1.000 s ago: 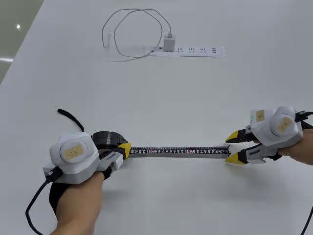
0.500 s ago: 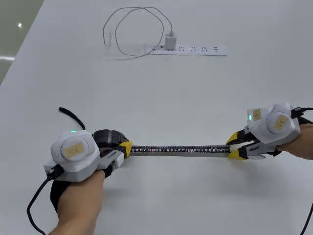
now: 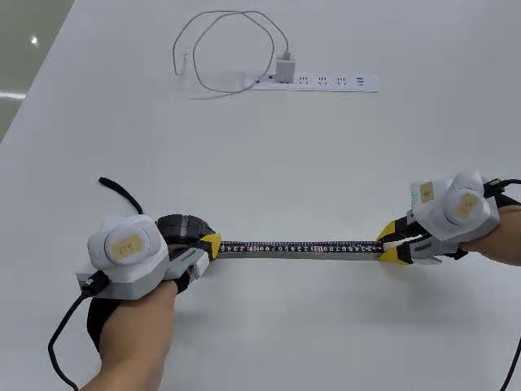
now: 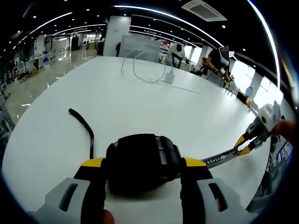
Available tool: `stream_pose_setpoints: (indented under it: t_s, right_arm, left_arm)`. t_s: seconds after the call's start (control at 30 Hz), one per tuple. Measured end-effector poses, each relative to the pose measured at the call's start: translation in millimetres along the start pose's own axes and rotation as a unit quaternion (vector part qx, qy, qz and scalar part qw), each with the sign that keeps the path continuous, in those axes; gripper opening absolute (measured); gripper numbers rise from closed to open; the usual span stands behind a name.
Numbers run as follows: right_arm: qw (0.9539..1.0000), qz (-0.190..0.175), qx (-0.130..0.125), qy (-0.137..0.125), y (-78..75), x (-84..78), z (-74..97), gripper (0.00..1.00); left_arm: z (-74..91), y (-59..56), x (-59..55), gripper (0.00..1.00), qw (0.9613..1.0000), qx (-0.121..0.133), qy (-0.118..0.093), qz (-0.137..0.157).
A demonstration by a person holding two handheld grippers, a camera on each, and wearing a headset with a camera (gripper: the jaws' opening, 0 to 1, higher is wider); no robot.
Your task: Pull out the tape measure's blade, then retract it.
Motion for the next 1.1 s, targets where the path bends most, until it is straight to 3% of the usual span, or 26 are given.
stream_pose_setpoints:
  t_s: [0.6,1.1]
  right_arm:
    - [1.0000,-0.005,0.002,0.001,0.9,0.9,0.6,0.10]
    - [1.0000,-0.003,-0.006,-0.007,-3.2,5.1,2.7,0.10]
  left_arm:
    - [0.0,0.2,-0.6,0.58,0.9998,0.001,0.016,-0.010]
    - [-0.7,-0.3,-0.7,0.57,0.9998,-0.004,0.016,-0.005]
Point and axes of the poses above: the centre of the closed fingertips' face, and the gripper's own axes: z roughly backward along the fingers, y roughly to its left, x roughly out of its top, the point moved 4 cm from there along z, roughly backward along the fingers, and after that the axes turned 9 degrees about y, right-handed, at the moved point
